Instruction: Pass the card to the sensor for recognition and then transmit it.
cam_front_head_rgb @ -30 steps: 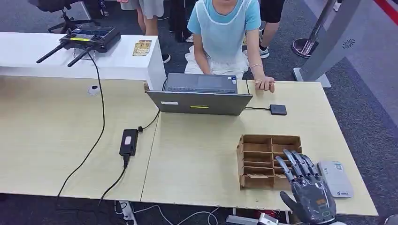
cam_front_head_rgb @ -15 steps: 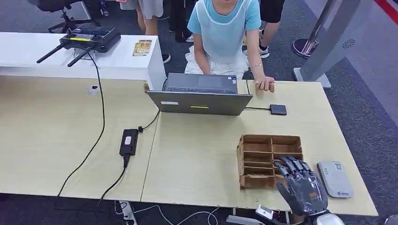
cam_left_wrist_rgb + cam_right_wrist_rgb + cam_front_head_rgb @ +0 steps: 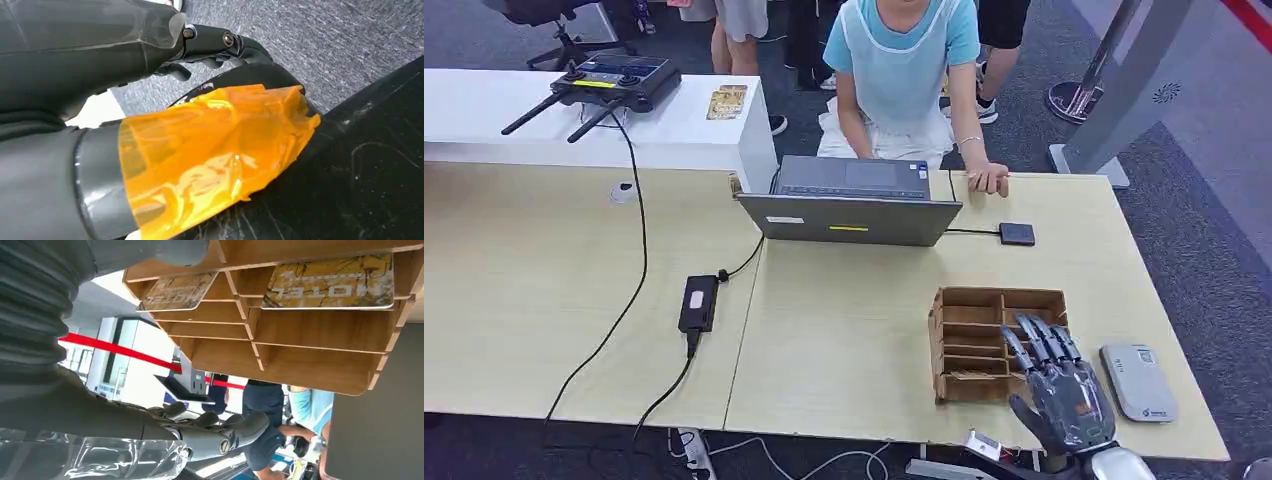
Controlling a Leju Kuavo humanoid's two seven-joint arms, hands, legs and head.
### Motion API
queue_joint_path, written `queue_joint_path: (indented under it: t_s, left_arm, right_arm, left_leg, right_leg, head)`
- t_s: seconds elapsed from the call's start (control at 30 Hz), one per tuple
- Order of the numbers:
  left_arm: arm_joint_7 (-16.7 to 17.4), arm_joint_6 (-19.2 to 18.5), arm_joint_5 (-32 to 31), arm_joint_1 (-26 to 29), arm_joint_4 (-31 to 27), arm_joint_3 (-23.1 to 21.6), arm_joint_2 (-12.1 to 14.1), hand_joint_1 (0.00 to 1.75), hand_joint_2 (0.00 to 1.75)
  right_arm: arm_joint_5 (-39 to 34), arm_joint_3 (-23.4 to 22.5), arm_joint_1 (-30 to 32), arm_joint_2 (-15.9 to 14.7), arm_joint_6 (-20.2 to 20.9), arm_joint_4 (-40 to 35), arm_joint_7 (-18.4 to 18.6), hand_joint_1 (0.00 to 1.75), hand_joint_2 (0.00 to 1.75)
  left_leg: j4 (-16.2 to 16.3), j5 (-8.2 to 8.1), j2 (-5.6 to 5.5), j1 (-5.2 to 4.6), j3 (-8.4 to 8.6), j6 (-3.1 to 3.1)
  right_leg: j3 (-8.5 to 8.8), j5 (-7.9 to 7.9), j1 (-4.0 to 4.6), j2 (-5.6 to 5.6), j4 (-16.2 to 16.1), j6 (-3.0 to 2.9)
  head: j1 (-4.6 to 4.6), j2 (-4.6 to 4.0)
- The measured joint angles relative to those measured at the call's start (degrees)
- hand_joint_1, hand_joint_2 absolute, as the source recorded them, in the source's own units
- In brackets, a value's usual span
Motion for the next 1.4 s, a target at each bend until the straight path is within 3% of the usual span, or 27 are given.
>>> queue_joint_path:
  t_s: [1.03, 1.2, 1.4]
  left_arm:
    - [0.0, -1.2, -3.2, -0.5, 0.0, -2.8, 0.0, 0.00, 0.00]
    - [0.0, -1.3, -3.9, -0.6, 0.0, -3.4, 0.0, 0.00, 0.00]
    - [-0.1, -1.5, -4.5, -0.7, 0.0, -3.9, 0.0, 0.00, 0.00]
  right_arm:
    - [-1.6, -2.8, 1.1, 0.3, 0.3, 0.2, 0.6, 0.31, 1.75]
    - [-1.5, -2.9, 1.4, 0.4, 0.2, 0.3, 0.8, 0.47, 1.75]
    - [-1.3, -3.0, 1.4, 0.5, 0.3, 0.6, 0.8, 0.51, 1.75]
  left_leg:
    - [0.0, 0.00, -0.01, 0.00, 0.01, 0.00]
    - [0.0, 0.00, -0.01, 0.00, 0.01, 0.00]
    - [0.0, 0.00, 0.00, 0.00, 0.01, 0.00]
  right_leg:
    - [0.00, 0.00, -0.01, 0.00, 0.0, 0.00]
    - [0.00, 0.00, -0.01, 0.00, 0.0, 0.00]
    - [0.00, 0.00, -0.01, 0.00, 0.0, 0.00]
  head:
    - [0.00, 0.00]
    - [0.00, 0.00]
    - [0.00, 0.00]
